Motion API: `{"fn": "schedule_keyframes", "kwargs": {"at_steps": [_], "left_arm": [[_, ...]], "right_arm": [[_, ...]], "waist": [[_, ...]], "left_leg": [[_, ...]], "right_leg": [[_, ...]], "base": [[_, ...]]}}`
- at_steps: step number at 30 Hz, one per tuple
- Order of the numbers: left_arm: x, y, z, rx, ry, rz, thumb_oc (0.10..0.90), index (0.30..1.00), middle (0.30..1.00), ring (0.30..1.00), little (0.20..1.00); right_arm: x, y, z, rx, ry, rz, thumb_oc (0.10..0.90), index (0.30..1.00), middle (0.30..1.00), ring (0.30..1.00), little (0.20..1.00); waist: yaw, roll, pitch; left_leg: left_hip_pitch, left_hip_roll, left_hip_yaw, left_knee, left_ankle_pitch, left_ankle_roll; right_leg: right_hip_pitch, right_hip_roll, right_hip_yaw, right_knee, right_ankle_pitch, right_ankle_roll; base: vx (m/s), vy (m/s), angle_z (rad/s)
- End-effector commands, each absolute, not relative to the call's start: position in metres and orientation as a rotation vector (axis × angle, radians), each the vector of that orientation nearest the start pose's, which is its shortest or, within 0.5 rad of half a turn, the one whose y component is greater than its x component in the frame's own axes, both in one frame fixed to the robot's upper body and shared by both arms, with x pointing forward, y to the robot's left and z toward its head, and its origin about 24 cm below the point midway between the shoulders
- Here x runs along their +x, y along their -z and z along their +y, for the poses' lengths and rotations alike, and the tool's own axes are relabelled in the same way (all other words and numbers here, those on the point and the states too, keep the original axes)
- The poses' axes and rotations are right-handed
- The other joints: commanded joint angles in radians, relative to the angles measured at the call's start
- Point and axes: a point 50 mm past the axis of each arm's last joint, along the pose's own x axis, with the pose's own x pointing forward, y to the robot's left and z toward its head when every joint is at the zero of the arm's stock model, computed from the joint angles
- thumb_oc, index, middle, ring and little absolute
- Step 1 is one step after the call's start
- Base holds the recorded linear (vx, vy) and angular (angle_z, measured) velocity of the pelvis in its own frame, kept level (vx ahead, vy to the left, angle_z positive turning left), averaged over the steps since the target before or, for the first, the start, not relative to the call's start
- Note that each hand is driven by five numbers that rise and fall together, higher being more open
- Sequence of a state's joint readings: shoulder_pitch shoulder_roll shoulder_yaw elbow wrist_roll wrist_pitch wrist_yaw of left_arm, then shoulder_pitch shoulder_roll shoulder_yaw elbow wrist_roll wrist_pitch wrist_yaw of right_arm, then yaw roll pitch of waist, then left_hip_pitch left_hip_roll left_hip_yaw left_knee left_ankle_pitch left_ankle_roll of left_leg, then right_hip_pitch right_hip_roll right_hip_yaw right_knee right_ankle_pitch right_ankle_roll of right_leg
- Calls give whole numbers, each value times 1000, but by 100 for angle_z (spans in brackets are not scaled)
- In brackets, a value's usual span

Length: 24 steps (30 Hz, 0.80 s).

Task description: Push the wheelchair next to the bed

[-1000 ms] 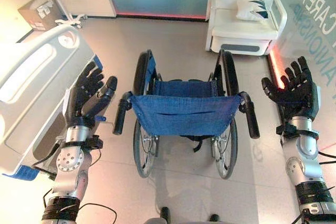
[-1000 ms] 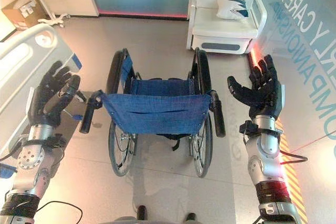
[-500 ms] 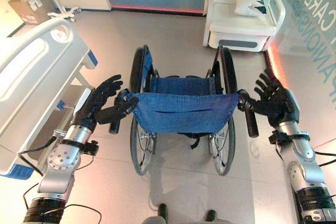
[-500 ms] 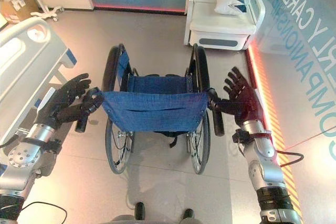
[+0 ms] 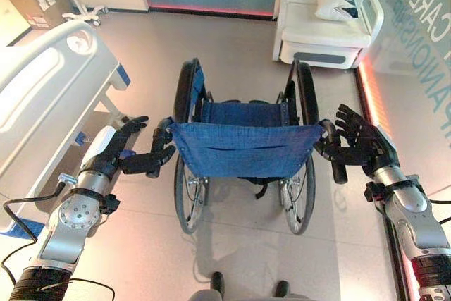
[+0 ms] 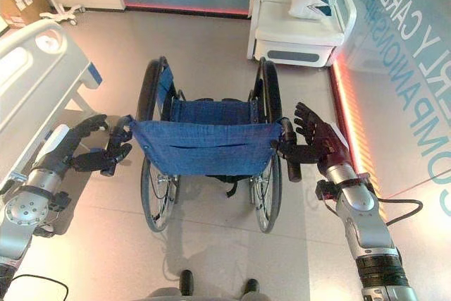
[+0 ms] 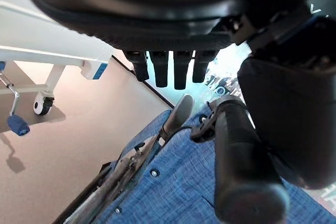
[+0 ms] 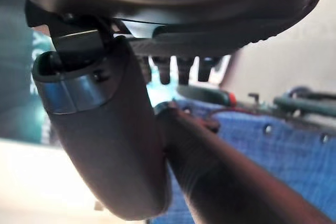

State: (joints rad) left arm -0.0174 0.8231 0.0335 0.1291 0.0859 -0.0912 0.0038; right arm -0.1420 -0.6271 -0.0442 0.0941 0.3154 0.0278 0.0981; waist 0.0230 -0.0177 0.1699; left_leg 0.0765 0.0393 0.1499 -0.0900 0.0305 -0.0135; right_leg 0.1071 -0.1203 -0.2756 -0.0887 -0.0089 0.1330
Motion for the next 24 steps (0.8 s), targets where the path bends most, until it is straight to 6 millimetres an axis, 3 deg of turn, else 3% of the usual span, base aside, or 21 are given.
{"fn": "schedule_keyframes", "kwargs": {"at_steps": [1, 10, 16, 24], "left_arm": [[275, -148, 318, 1013, -162, -118, 800, 900, 900, 900, 900], [300, -142, 320, 1077, -162, 13, 800, 900, 900, 900, 900], [315, -150, 325, 1169, -165, 112, 800, 900, 900, 900, 900], [322, -165, 336, 1240, -175, 219, 800, 900, 900, 900, 900]], "right_arm": [[290, -134, -287, -544, 70, -66, 800, 900, 900, 900, 900], [311, -137, -295, -730, 173, 91, 800, 900, 900, 900, 900], [320, -137, -314, -903, 339, 270, 800, 900, 900, 900, 900], [320, -139, -334, -1062, 392, 530, 800, 900, 900, 900, 900]], "waist": [[-10, 10, -33], [-19, 7, -26], [-22, 8, -21], [-21, 8, -2]], "left_leg": [[22, -25, 15, 15, -57, 32], [28, -28, 21, 20, -63, 33], [26, -29, 27, 28, -67, 32], [14, -28, 32, 40, -73, 34]], "right_leg": [[-34, 44, 22, 80, -15, -34], [-37, 51, 37, 89, -16, -35], [-38, 56, 49, 89, -15, -36], [-48, 61, 64, 94, -15, -38]], "base": [[0, 0, 0], [-7, -12, -4], [0, 0, 0], [-18, -3, 1]]}}
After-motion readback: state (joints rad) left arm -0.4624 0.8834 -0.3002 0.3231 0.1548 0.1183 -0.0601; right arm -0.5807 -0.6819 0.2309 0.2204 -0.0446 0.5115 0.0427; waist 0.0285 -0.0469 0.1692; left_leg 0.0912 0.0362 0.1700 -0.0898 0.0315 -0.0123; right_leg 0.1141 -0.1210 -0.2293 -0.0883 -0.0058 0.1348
